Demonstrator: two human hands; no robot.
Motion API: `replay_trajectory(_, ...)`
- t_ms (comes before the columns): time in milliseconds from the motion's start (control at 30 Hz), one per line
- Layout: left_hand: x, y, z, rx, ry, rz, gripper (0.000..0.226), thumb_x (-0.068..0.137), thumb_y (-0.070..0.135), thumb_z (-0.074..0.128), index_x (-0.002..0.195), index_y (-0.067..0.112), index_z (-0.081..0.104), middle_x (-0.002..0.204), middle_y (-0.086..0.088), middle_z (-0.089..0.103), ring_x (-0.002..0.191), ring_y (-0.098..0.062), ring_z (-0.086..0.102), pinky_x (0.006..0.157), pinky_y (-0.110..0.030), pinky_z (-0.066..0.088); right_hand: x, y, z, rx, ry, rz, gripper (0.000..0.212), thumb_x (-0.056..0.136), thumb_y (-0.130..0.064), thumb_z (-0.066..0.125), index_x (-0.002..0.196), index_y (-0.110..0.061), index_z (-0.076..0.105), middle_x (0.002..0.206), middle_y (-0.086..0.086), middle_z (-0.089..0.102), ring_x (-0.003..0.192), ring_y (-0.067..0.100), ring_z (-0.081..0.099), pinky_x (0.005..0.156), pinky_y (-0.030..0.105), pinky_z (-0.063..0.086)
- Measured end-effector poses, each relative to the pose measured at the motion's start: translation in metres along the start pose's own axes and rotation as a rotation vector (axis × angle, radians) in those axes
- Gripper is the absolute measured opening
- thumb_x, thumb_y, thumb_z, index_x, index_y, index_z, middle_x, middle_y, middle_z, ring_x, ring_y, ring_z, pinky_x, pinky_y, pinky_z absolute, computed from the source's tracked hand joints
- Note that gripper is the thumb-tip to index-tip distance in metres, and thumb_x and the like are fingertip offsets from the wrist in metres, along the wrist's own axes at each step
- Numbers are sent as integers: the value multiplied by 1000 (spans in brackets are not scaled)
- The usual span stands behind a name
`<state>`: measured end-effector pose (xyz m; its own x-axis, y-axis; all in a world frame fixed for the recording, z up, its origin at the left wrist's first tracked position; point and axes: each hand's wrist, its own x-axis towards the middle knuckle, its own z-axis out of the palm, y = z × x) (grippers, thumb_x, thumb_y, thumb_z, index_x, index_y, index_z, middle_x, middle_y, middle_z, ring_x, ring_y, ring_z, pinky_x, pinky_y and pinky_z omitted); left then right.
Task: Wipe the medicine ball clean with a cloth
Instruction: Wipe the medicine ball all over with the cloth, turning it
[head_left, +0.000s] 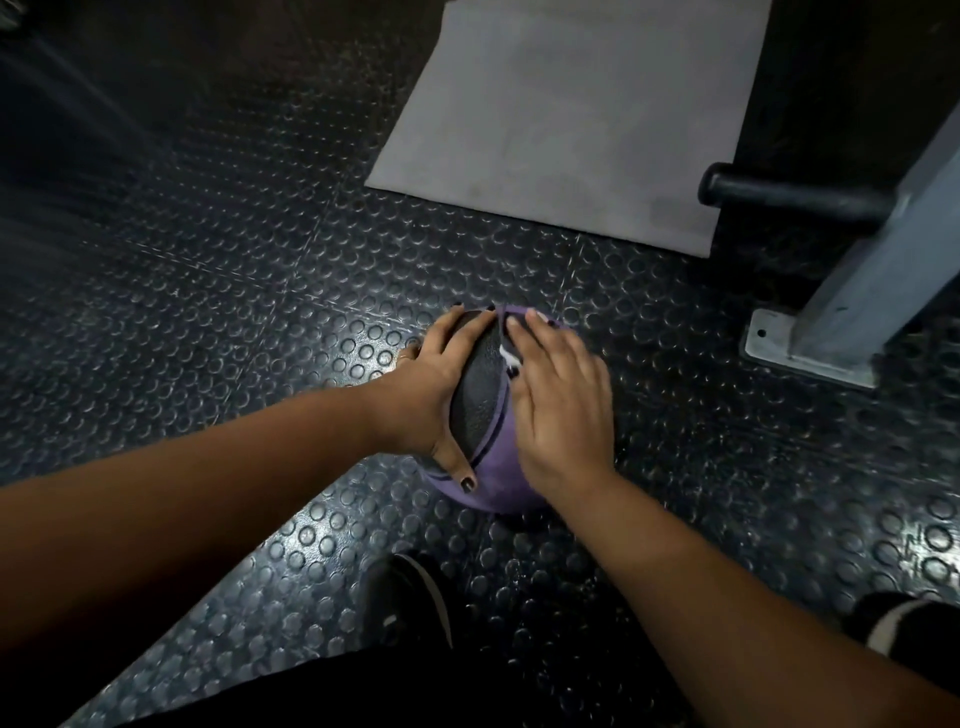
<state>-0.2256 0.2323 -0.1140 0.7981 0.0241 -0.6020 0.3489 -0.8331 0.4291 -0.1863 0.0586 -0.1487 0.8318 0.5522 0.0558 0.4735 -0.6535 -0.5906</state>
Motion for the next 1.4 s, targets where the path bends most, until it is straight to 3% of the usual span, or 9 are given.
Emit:
replay_trajectory(100,3,7,0,16,49,15,174,31,43,100,155,29,-21,160,13,-23,152,-27,-5,125,-50,10,44,1,-2,-33,-60,-26,45,101,-33,28,142,-22,43,148,-3,41,135,18,34,112,38,22)
replay_trajectory(300,10,1,3,-113,114,-22,173,20,68,91,153,38,-16,158,21,-9,151,-30,3,124,-52,17,105,-3,-3,-69,-284,26,41,102,-33,27,124,-14,57,127,8,58,114,26,53,91,36,40)
replay_trajectory(500,-1,-11,12,-131,150,-20,173,17,75,88,154,39,-13,158,24,-8,151,-24,7,123,-49,23,41,-13,2,-110,-62,-91,47,100,-33,28,142,-18,42,148,2,41,135,21,36,113,40,28)
replay_trajectory(667,0,-12,14,-137,145,-4,169,20,68,91,150,47,-14,159,22,-11,151,-30,6,121,-57,23,-51,9,12,-115,-82,-229,61,95,-29,38,152,-19,19,161,1,10,147,23,8,118,47,12)
replay_trajectory(933,3,-6,10,-168,146,-2,174,25,62,94,155,32,-17,158,21,-14,151,-25,-3,125,-47,13,16,-2,-1,-98,-65,-143,49,98,-32,28,146,-21,35,154,-2,31,142,20,25,117,42,20)
replay_trajectory(1067,-1,0,17,-114,165,17,172,28,55,98,155,34,-17,156,25,-16,150,-27,-4,124,-50,11,82,-4,-2,-91,-231,-47,41,101,-32,29,130,-15,53,136,5,52,123,24,47,98,37,37)
replay_trajectory(1200,3,0,16,-110,174,4,172,26,61,96,153,38,-18,157,23,-14,150,-29,-3,123,-52,13,114,-5,-7,-72,-410,69,37,101,-32,31,111,-12,60,118,12,60,106,30,55,75,34,33)
replay_trajectory(1333,-5,-13,14,-120,133,40,173,29,52,98,154,35,-20,159,21,-16,151,-18,-3,125,-44,14,75,-20,0,-132,-158,19,40,100,-32,29,122,-13,56,125,7,57,115,25,52,93,37,41)
replay_trajectory(1400,-12,-22,14,-99,116,60,172,29,54,95,153,36,-23,158,23,-21,151,-15,-8,125,-45,15,26,-28,2,-86,-79,-12,47,99,-33,25,140,-17,43,146,3,42,135,22,36,111,40,30)
